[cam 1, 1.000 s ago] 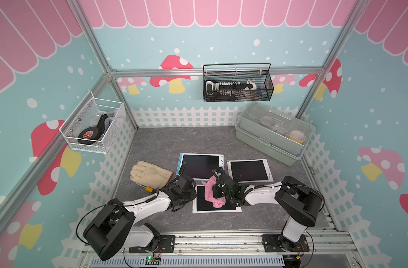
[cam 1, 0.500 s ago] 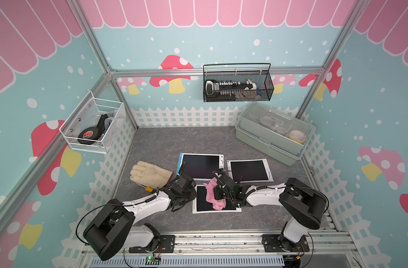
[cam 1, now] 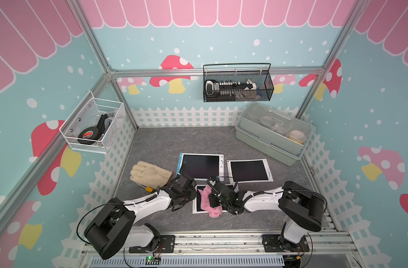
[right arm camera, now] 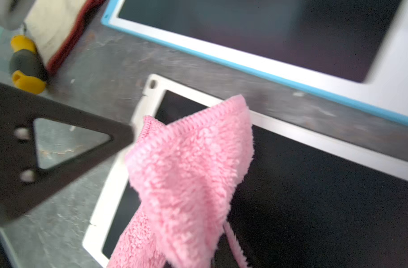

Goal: Wipe the drawing tablet
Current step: Wipe the dirt from the drawing tablet.

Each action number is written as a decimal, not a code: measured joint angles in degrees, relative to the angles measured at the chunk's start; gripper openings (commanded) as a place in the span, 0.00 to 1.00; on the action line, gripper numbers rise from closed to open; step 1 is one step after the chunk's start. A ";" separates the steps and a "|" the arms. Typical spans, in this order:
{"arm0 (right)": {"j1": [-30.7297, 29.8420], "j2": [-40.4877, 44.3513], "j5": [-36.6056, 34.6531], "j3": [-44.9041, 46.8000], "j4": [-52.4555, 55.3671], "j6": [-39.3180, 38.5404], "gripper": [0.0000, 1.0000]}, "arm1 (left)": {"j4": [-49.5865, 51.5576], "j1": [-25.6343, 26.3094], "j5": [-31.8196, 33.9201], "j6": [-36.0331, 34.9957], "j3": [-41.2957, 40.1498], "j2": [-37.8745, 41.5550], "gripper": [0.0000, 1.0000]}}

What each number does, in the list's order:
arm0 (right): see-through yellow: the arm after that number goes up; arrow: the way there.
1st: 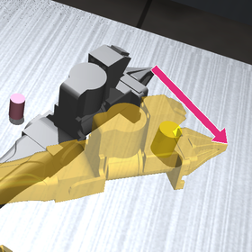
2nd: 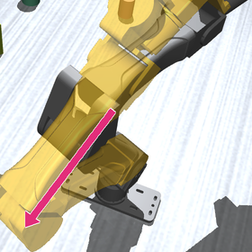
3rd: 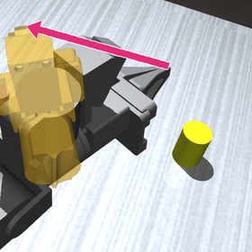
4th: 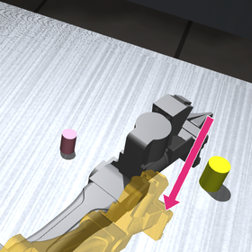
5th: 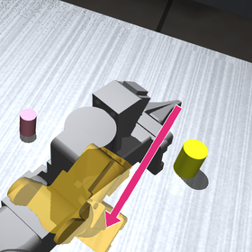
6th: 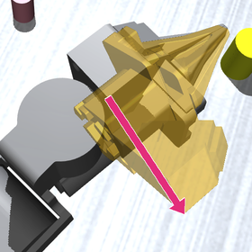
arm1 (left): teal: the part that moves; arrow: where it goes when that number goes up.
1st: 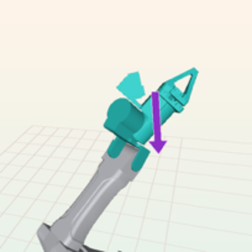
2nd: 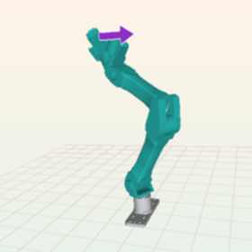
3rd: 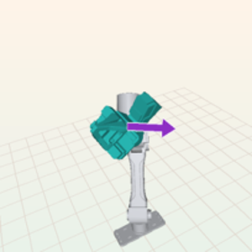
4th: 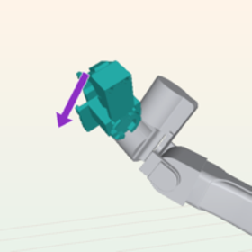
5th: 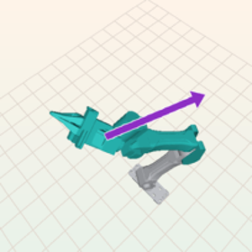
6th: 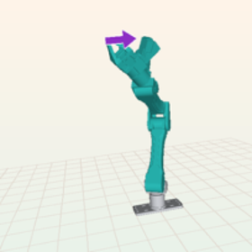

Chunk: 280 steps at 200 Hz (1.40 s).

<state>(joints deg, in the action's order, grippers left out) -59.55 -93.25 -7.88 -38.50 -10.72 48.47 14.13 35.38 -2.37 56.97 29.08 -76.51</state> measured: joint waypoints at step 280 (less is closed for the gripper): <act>-6.12 1.86 -5.22 2.64 -1.46 -0.83 0.00 | 4.26 -0.02 -1.92 -1.88 3.37 -2.34 0.09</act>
<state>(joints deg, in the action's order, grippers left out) -65.67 -91.39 -13.10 -35.86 -12.19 47.64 18.39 35.35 -4.29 55.09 32.45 -78.85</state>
